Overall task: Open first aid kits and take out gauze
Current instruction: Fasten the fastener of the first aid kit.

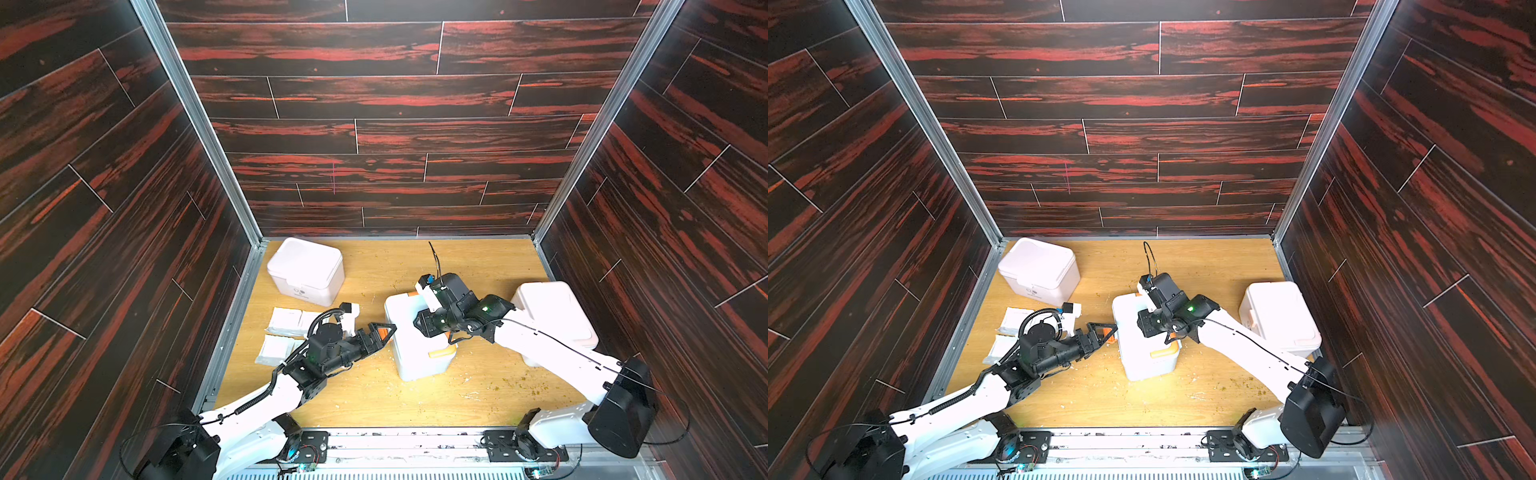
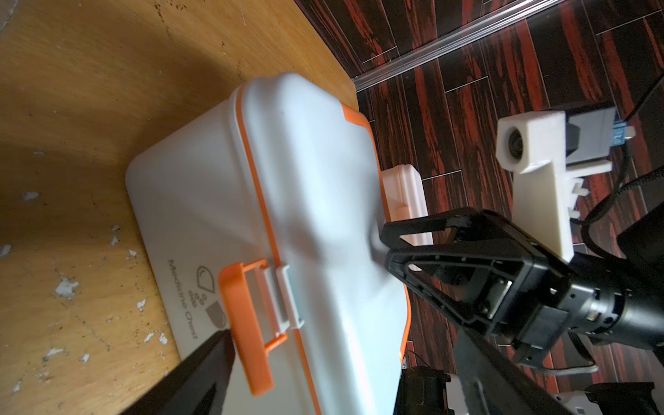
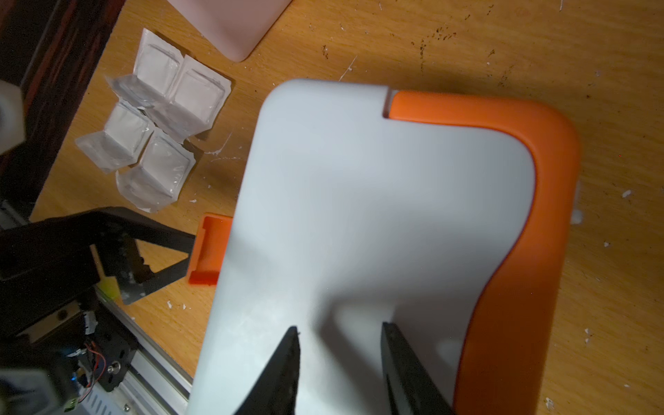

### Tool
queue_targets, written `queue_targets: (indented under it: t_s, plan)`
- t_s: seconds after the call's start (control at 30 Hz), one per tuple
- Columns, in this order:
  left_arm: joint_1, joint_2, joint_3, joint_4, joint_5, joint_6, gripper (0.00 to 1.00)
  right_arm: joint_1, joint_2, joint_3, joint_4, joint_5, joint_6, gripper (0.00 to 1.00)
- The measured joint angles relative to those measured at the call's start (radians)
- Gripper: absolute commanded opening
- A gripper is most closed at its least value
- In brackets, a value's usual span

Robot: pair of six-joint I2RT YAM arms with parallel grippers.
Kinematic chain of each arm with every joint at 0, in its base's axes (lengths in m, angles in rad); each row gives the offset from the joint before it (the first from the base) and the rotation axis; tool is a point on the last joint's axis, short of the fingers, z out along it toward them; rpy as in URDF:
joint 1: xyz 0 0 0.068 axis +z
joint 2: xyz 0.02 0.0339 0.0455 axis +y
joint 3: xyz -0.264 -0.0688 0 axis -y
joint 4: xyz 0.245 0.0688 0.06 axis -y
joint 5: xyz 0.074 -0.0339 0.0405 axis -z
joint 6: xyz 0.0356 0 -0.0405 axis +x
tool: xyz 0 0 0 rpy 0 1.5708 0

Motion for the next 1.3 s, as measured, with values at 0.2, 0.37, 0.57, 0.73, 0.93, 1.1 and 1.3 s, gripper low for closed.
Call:
queue_targets:
  t_s: [0.2,0.37,0.57,0.73,0.93,1.1,1.3]
  plan:
    - [-0.011,0.0,0.01,0.001,0.0,-0.001,1.0,0.0,0.0,0.0,0.001,0.0,0.0,0.4]
    - [-0.024,0.007,0.029,0.004,-0.003,0.0,1.0,0.0,0.0,-0.003,0.008,0.0,0.0,0.4]
    - [-0.035,0.05,0.037,0.017,-0.006,0.003,1.0,0.0,0.0,-0.006,0.017,-0.002,0.0,0.4]
    - [-0.035,0.067,0.04,0.019,-0.009,0.003,1.0,0.0,0.0,-0.008,0.022,-0.008,0.0,0.45]
    - [-0.035,0.057,0.055,-0.011,-0.019,0.019,1.0,0.0,-0.032,-0.022,0.021,-0.023,0.014,0.57]
    - [-0.036,0.019,0.096,-0.091,-0.045,0.05,0.93,0.0,-0.105,-0.035,0.024,-0.019,0.033,0.62]
    - [-0.036,0.014,0.132,-0.173,-0.061,0.074,0.88,-0.028,-0.219,-0.108,0.045,0.009,0.063,0.66]
